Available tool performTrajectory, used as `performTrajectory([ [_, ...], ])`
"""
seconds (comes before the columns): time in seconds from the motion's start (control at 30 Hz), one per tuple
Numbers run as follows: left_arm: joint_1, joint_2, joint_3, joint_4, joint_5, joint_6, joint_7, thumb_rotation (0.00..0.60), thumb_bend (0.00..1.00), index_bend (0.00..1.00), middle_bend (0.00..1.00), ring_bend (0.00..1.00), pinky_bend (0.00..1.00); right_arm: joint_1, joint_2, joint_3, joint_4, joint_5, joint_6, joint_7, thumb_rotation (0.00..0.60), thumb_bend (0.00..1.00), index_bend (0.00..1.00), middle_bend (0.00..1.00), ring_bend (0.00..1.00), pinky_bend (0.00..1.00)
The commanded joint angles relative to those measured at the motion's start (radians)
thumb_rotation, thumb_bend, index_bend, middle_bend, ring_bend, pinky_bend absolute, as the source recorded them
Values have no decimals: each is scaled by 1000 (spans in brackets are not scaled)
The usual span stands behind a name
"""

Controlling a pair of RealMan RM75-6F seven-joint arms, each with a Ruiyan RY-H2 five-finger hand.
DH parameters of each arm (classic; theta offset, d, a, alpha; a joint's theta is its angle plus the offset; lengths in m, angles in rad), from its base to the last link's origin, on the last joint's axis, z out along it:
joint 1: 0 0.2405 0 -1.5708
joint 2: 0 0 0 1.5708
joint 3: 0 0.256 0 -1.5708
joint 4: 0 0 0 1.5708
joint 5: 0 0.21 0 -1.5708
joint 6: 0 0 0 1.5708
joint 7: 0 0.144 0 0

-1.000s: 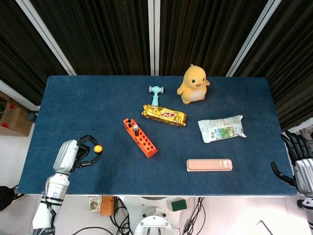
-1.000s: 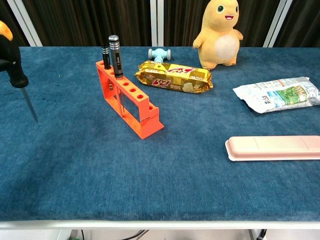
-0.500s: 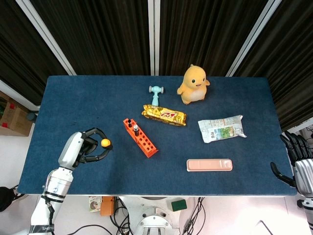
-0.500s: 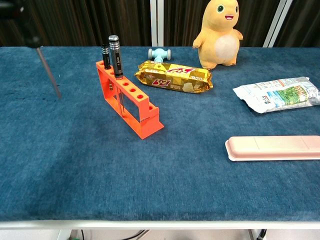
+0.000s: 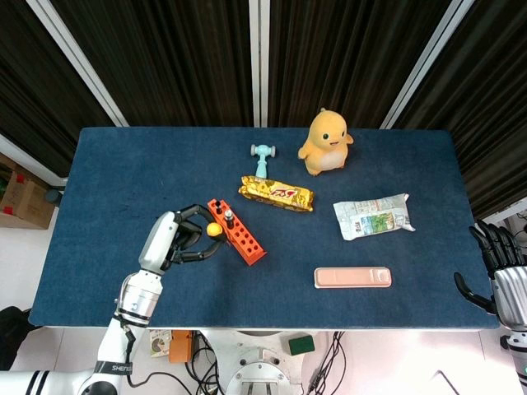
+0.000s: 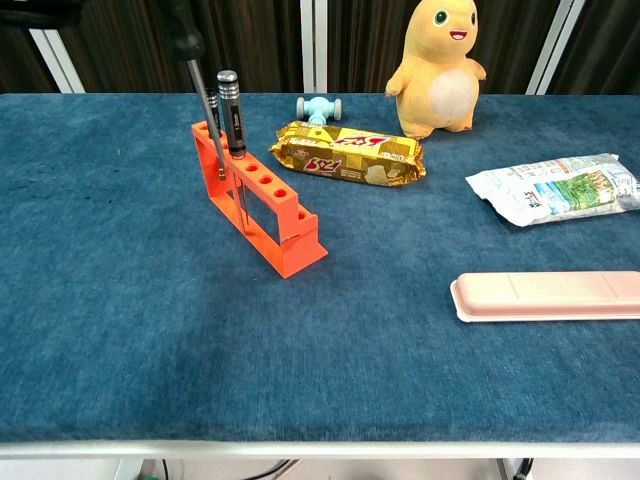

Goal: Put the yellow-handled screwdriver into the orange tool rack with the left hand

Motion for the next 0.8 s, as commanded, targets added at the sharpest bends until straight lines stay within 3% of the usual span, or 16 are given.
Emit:
performTrajectory([
  [0.03, -29, -48, -26, 39, -19, 19, 33, 600, 286, 676, 1000, 1000, 1000, 0, 0, 0, 0, 0, 0, 2, 600, 339, 0, 0, 0, 0],
  [0.8, -64, -144, -66, 81, -104, 22, 13, 600, 286, 678, 1000, 1000, 1000, 0, 1, 1, 0, 5, 0, 7, 600, 339, 0, 0, 0, 0],
])
